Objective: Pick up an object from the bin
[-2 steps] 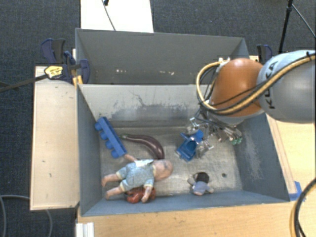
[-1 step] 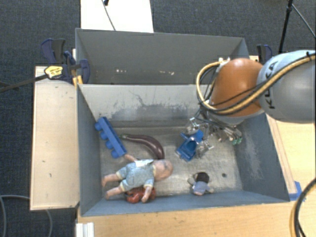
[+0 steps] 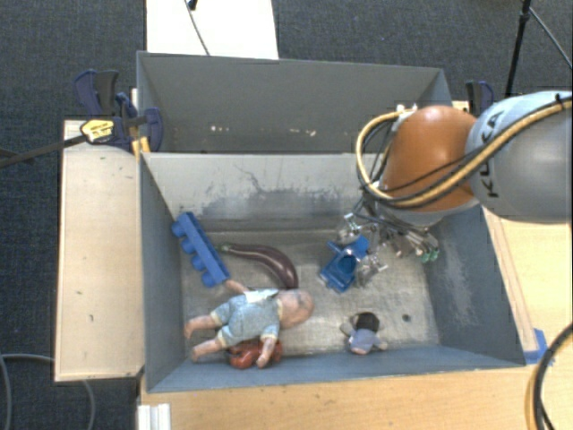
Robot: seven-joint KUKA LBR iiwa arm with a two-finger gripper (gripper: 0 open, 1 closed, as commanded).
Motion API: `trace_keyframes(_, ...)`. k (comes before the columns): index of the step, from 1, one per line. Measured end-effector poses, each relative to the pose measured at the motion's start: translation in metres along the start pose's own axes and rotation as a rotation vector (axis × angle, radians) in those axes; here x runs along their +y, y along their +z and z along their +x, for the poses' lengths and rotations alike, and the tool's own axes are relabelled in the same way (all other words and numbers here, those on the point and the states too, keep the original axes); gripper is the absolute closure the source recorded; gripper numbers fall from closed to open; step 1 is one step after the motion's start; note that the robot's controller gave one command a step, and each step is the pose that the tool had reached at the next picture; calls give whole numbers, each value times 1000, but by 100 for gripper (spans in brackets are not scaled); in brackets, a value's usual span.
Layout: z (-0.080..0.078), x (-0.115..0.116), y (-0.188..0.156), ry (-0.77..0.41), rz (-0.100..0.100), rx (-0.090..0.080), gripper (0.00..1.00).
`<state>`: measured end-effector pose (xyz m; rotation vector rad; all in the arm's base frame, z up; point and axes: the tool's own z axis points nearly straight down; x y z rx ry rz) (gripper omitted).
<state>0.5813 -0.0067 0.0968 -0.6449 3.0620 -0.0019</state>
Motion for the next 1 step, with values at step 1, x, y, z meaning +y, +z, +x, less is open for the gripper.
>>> trace_keyframes(1, 0, 0, 0, 0, 0, 0, 100)
